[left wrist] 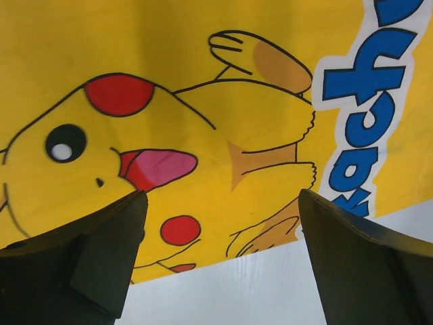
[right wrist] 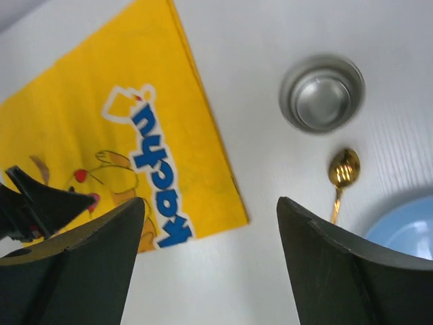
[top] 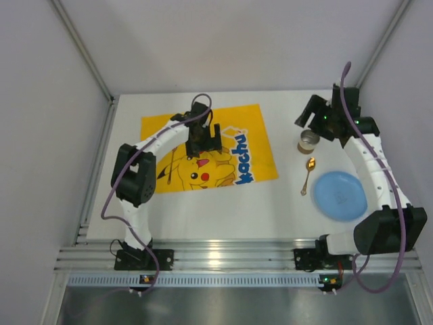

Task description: Set the dinner table for one person

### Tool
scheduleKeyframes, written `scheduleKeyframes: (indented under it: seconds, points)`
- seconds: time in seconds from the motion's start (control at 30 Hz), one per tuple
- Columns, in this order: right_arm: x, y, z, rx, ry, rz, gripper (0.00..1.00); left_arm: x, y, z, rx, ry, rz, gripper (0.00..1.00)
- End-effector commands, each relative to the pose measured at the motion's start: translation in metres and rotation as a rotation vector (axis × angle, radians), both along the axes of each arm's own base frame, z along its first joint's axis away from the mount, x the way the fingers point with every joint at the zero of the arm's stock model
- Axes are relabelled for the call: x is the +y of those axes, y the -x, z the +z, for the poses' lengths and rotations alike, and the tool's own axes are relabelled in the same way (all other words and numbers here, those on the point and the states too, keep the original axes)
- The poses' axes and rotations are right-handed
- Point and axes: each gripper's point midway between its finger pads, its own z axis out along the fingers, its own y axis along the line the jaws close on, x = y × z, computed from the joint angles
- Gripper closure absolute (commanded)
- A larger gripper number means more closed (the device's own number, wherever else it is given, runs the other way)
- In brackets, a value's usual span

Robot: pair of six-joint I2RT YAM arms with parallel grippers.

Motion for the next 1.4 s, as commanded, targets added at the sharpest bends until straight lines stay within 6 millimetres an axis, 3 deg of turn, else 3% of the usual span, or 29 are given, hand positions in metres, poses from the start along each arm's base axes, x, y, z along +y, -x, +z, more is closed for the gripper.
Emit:
scheduleKeyframes:
  seconds: [0.0, 0.13, 0.27, 0.43, 0.73, 0.97, 1.1, 1.37]
  points:
    - [-0.018, 0.051, -0.055, 0.234, 0.049, -0.024, 0.21, -0.024, -0.011, -0.006, -0.029, -0.007, -0.052, 0.01]
    - [-0.022, 0.077, -0.086, 0.365, 0.087, -0.004, 0.25, -0.032, -0.001, -0.037, 0.032, -0.051, -0.091, 0.02]
    - [-0.023, 0.090, -0.115, 0.446, 0.088, 0.006, 0.28, -0.041, 0.028, -0.058, 0.100, -0.079, -0.145, 0.02]
    - [-0.021, 0.080, -0.141, 0.473, 0.084, 0.003, 0.31, -0.042, 0.068, -0.073, 0.154, -0.078, -0.198, 0.02]
    - [-0.029, 0.060, -0.183, 0.554, 0.129, -0.019, 0.36, -0.027, 0.096, -0.079, 0.211, -0.110, -0.229, 0.02]
    - [-0.038, 0.059, -0.218, 0.626, 0.183, -0.039, 0.46, -0.016, 0.096, -0.068, 0.200, -0.161, -0.232, 0.02]
    - [-0.045, 0.057, -0.226, 0.635, 0.214, -0.061, 0.46, -0.016, 0.087, -0.050, 0.159, -0.170, -0.227, 0.02]
    - [-0.056, 0.053, -0.231, 0.639, 0.244, -0.073, 0.48, -0.017, 0.050, 0.017, 0.030, -0.181, -0.169, 0.02]
